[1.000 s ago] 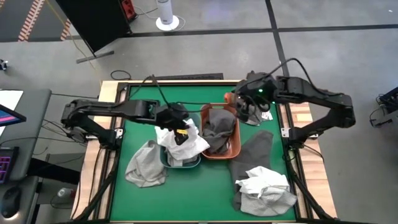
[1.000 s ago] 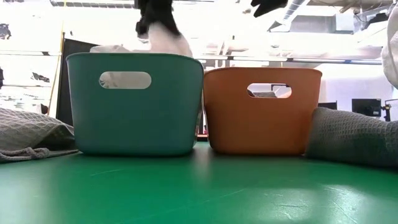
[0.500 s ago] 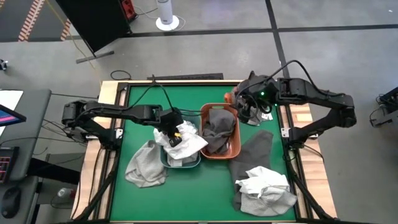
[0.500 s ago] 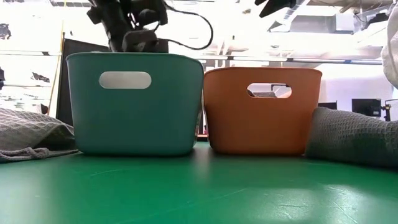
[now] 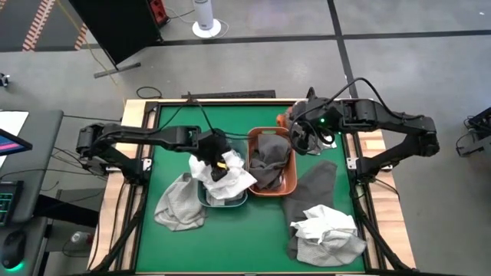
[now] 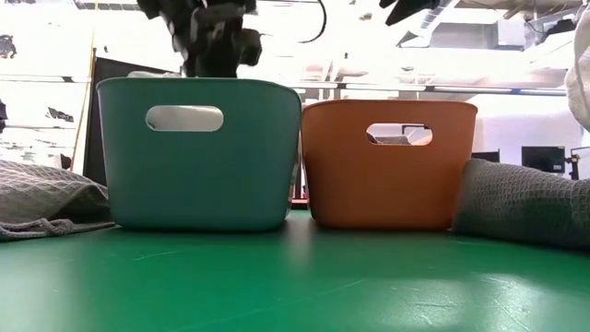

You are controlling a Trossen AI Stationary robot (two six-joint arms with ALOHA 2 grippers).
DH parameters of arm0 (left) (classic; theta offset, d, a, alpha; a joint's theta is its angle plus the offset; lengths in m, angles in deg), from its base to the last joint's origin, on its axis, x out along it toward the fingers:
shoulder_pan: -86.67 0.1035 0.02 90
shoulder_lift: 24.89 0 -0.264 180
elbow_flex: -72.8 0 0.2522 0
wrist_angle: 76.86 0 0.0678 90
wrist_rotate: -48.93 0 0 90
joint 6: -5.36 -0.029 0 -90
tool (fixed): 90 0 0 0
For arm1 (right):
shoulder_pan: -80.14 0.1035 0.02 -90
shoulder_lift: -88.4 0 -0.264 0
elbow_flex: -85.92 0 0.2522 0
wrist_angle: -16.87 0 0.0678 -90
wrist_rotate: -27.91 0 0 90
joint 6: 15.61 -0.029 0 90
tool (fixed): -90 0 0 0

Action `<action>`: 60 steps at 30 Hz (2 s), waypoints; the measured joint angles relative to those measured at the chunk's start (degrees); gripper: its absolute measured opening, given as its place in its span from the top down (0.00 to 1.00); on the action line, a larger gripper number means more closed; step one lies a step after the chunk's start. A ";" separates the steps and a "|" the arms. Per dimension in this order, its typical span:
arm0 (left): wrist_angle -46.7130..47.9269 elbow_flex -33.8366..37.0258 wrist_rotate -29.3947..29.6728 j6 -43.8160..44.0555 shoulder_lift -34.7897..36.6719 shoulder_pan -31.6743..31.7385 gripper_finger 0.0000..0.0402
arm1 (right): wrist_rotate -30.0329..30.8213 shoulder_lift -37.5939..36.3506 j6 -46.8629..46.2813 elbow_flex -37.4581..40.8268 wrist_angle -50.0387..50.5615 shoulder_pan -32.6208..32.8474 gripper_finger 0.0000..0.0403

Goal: Sort towels by color in basket
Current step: Put the white towel into the green bin

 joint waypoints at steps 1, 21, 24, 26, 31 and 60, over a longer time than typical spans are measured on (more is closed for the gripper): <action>1.03 -1.36 0.26 -0.14 0.00 0.10 0.51 | -0.01 0.00 0.44 0.00 0.12 0.00 0.24; 45.53 -14.96 -3.47 -26.53 0.02 -3.57 0.47 | -0.42 0.02 1.95 0.00 -0.91 0.17 0.24; 45.41 -12.98 -0.67 -29.99 0.00 -3.69 0.47 | -0.44 0.02 0.43 0.00 -2.59 0.17 0.24; 44.69 -11.84 1.77 -32.69 0.00 -3.65 0.47 | -0.44 0.02 -0.73 0.02 -2.65 0.17 0.24; 41.48 -9.90 4.28 -38.15 0.00 -3.66 0.50 | -0.44 0.02 -1.87 0.00 -2.63 0.17 0.24; 22.89 -15.38 -15.48 -24.89 0.09 1.99 1.00 | 0.31 0.02 -3.99 0.02 -3.49 0.13 0.24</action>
